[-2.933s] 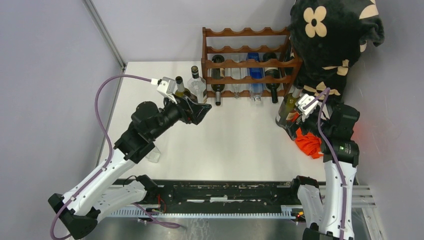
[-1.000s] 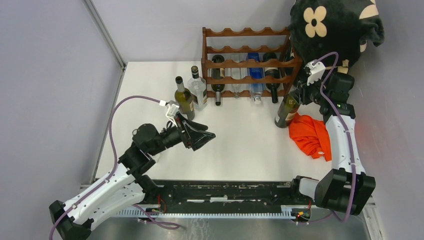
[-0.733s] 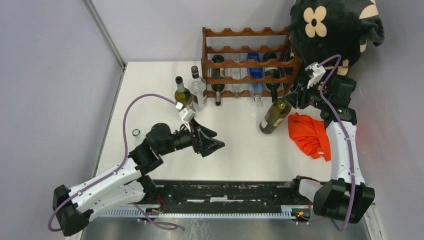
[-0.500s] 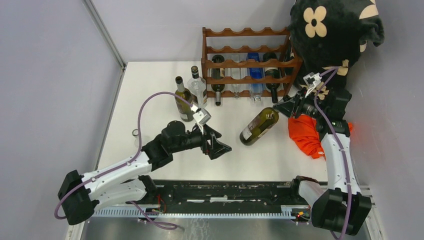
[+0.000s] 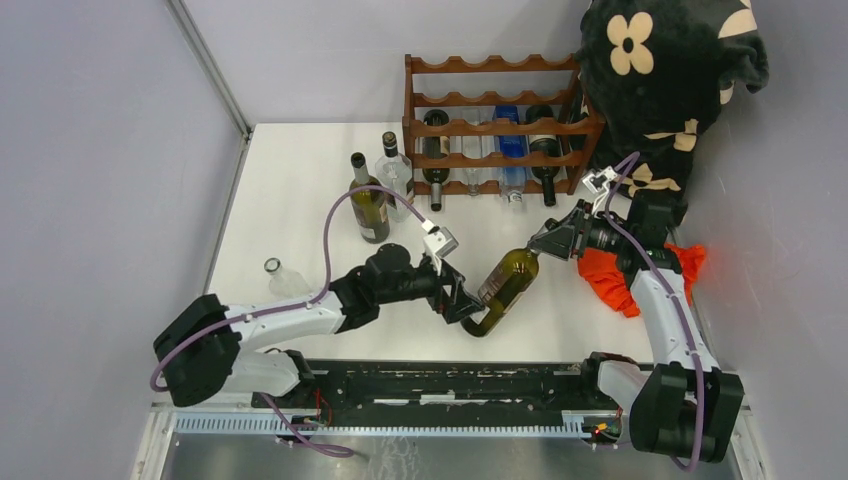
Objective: Put the wine bottle on the wine rack
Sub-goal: Pick up the wine bottle from the center of the board.
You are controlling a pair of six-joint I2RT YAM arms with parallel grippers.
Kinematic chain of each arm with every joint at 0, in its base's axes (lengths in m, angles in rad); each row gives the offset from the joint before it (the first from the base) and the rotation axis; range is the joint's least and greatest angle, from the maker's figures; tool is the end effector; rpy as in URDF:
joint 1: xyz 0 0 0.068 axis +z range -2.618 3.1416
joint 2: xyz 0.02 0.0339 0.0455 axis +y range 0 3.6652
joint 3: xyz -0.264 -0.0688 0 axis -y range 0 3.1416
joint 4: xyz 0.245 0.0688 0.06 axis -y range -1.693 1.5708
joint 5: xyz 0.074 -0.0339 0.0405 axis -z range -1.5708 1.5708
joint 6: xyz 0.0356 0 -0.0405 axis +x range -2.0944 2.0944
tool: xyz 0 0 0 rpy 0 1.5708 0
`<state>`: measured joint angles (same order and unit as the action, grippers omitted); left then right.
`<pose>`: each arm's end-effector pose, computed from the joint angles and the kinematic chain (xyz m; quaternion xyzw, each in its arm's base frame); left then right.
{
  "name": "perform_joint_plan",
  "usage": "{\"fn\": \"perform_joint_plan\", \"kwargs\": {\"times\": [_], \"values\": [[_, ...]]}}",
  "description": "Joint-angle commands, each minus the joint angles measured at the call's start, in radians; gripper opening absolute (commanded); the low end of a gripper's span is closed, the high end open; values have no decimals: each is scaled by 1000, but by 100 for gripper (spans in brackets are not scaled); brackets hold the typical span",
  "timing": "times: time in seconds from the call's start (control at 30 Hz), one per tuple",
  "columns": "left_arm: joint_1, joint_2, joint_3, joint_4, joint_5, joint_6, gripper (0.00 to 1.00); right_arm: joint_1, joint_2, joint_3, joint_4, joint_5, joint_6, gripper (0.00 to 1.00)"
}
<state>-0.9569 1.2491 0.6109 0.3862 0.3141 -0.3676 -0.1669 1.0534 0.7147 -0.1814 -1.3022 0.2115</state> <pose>0.1486 -0.2299 0.2393 0.3184 0.7192 -0.4696 0.4012 0.2156 -0.0015 0.2767 -0.1691 0.7330 0.5331 0.3871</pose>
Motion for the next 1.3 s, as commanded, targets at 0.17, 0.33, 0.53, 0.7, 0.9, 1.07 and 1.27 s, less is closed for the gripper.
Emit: {"fn": "perform_joint_plan", "kwargs": {"times": [0.17, 0.33, 0.53, 0.7, 0.9, 1.07, 1.27], "values": [[-74, 154, 1, 271, -54, 57, 100, 6, 44, 21, -71, -141, -70, 1], [-128, 252, -4, 348, -80, 39, 100, 6, 58, 45, -96, -142, -91, 1], [-200, 353, -23, 427, -153, 34, 99, 7, 65, 43, -98, -139, -97, 1], [-222, 394, -36, 468, -224, 17, 92, 6, 64, 33, -95, -134, -98, 1], [-224, 433, -23, 478, -267, 34, 89, 6, 62, 22, -83, -130, -93, 2], [-230, 470, 5, 477, -245, 59, 91, 6, 59, -3, -41, -124, -63, 3], [-232, 487, 54, 399, -212, 83, 50, 5, 57, -8, -37, -118, -74, 8]]}}
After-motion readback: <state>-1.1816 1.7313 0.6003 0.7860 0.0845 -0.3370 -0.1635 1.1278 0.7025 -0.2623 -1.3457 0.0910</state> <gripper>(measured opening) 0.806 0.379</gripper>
